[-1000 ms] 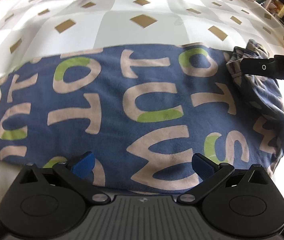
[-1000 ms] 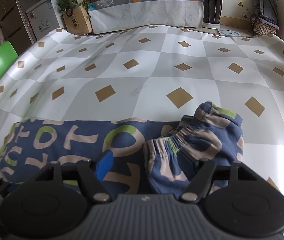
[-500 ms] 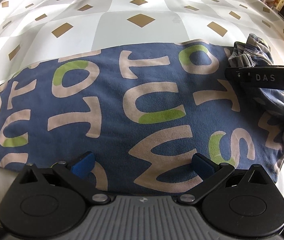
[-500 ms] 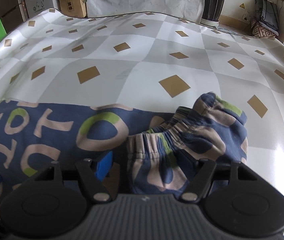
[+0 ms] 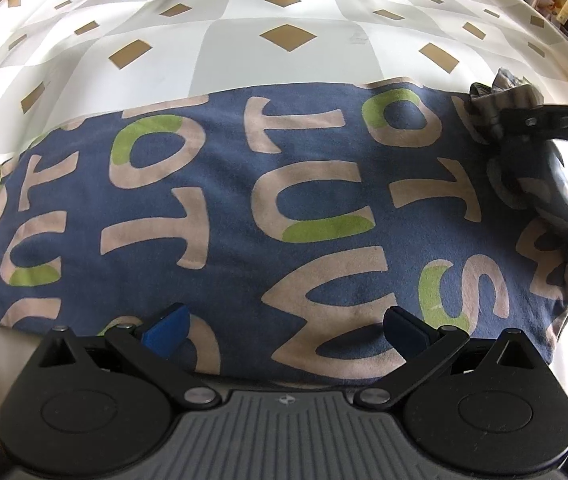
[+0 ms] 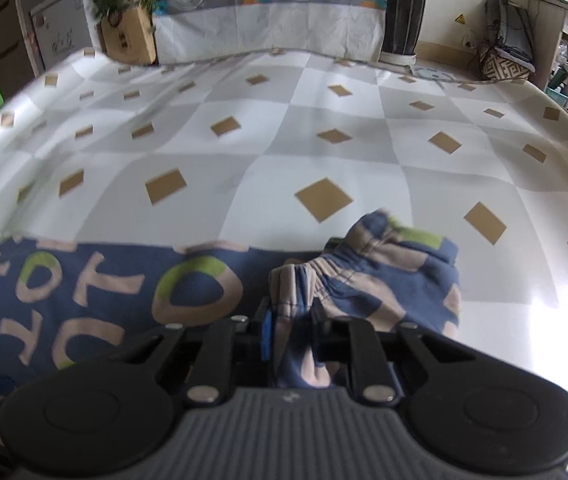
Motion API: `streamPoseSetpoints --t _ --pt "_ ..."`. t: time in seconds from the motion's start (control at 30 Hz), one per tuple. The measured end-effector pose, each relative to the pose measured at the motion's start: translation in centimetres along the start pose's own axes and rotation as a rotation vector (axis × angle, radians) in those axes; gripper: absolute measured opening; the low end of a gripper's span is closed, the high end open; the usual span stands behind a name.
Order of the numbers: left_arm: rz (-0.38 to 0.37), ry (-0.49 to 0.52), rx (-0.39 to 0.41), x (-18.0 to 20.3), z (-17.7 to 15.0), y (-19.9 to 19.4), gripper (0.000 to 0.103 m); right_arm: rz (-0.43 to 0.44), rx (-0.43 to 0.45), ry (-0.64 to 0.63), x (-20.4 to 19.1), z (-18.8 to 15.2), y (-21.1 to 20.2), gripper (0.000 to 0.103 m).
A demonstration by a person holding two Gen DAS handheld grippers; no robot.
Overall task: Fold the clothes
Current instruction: 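Lift the held waistband and fold it back over the pants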
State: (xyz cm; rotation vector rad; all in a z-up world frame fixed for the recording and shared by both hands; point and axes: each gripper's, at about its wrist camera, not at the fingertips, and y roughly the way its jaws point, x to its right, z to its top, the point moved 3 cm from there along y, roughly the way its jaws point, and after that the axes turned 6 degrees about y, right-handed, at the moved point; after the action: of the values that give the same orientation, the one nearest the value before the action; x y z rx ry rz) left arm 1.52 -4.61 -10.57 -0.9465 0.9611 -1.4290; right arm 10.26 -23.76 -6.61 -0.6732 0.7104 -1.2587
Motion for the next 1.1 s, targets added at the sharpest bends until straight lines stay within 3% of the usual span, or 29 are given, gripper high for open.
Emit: streamPoseSetpoints --t 0.27,0.43,0.7,0.77,0.87,1.0,1.1 --pt "-0.002 -0.042 0.009 -1.2 -0.5 -0.8 0.103 0.079 0.104 0.139 1.3 0.8 -5.2 0.014" --pt "0.009 -0.048 0.019 -1.6 -0.8 -1.2 0.103 0.157 0.139 0.128 -0.6 -0.2 -7.9 0.014" --pt "0.03 -0.082 0.016 -2.6 -1.5 -1.4 0.103 0.268 0.035 -0.021 -6.8 -4.6 -7.1 0.018" --pt "0.04 -0.091 0.012 -2.9 -1.7 -1.4 0.103 0.248 -0.048 -0.075 -8.0 -6.2 -5.7 0.02" --pt "0.053 -0.098 0.001 -3.2 -2.1 -1.2 0.103 0.204 -0.134 -0.14 -9.1 -8.1 -4.5 0.031" --pt "0.051 -0.107 -0.008 -3.3 -2.4 -1.0 0.103 0.209 -0.11 -0.082 -8.8 -8.2 -5.2 0.046" --pt "0.057 -0.1 0.003 -3.2 -2.4 -1.2 0.103 0.216 -0.074 -0.022 -7.9 -7.6 -5.6 0.047"
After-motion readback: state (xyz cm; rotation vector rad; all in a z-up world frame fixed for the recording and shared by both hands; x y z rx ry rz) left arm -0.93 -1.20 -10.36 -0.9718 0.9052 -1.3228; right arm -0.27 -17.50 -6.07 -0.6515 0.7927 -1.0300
